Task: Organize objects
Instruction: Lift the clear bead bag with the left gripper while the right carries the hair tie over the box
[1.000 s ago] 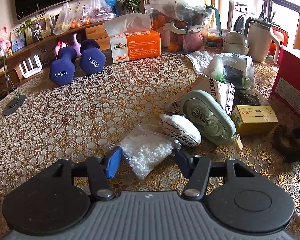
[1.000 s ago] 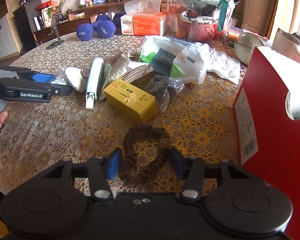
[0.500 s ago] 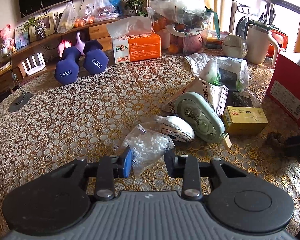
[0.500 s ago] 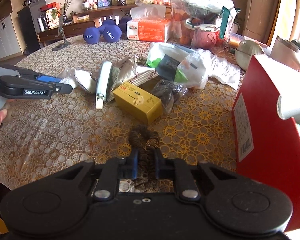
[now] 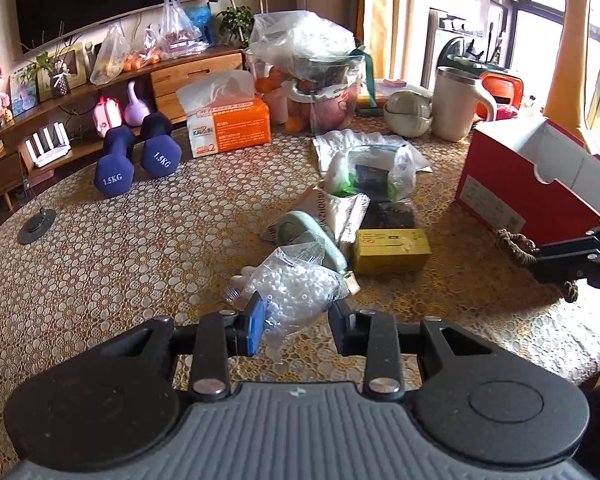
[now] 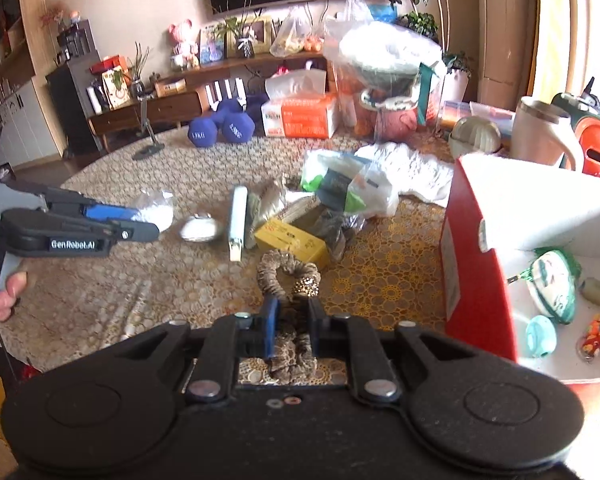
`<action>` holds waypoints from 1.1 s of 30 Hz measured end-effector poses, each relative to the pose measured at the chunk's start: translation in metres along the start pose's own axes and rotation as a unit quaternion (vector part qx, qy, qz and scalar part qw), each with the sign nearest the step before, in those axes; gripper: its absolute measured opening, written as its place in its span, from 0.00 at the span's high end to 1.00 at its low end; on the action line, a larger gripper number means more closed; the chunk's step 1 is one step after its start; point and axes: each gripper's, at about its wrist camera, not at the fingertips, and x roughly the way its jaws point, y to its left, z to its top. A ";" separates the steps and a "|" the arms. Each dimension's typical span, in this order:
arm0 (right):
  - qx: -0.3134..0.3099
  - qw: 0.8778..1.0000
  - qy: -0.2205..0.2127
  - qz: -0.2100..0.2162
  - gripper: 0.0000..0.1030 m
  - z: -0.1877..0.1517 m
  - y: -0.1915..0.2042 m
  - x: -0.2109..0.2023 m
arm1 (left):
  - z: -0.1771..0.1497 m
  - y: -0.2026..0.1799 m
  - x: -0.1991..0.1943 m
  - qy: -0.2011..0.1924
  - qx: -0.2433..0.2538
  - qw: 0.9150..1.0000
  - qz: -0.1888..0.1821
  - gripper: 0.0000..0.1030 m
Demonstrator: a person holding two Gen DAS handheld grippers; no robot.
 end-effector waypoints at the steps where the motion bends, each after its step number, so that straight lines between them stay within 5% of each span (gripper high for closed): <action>1: 0.003 1.000 -0.005 0.002 0.86 0.002 -0.001 -0.007 | 0.002 -0.005 -0.005 -0.001 0.004 1.000 -0.004 0.68; 17: 0.022 0.998 -0.055 -0.022 0.86 0.010 -0.031 -0.091 | 0.051 -0.107 -0.062 -0.030 0.075 0.994 -0.071 0.68; 33: 0.055 0.990 -0.088 -0.101 0.86 0.009 -0.112 -0.141 | 0.094 -0.222 -0.043 -0.043 0.150 0.980 -0.121 0.68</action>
